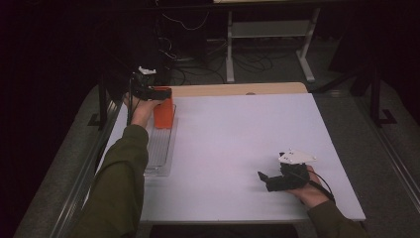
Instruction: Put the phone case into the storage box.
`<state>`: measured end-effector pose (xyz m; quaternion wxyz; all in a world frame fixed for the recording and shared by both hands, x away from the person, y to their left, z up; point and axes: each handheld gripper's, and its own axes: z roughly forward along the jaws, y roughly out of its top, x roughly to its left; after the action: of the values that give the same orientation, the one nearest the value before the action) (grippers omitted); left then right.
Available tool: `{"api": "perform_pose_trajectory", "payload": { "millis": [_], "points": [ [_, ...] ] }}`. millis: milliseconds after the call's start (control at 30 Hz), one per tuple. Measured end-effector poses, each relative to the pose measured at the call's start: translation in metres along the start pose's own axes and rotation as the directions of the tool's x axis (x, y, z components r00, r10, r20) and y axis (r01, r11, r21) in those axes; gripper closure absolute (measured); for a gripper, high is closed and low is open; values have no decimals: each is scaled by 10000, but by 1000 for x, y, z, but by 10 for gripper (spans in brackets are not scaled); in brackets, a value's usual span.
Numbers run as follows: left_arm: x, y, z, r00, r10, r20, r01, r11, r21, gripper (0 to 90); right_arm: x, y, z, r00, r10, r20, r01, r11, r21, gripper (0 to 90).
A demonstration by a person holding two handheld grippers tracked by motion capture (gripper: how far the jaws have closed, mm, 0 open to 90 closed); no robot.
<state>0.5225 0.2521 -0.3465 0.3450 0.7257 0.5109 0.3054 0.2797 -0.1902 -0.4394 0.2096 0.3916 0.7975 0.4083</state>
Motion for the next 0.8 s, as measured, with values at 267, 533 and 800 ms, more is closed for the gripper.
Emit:
{"api": "perform_pose_trajectory", "payload": {
  "millis": [267, 533, 800],
  "points": [
    [0, 2, -8, 9954, 346, 896, -353, 9994, 68, 0, 0, 0, 0, 10000, 7, 17, -7, 10000, 12, 0],
    [-3, 3, -17, 9877, 452, 1497, -455, 9990, -12, 0, 0, -1, -1, 10000, -32, 5, 32, 10000, -2, 0],
    [-7, 3, -30, 9692, 705, 2358, -680, 9975, -186, 0, 0, -1, -2, 10000, 47, 37, -47, 10000, 20, 0]
  ]
}}
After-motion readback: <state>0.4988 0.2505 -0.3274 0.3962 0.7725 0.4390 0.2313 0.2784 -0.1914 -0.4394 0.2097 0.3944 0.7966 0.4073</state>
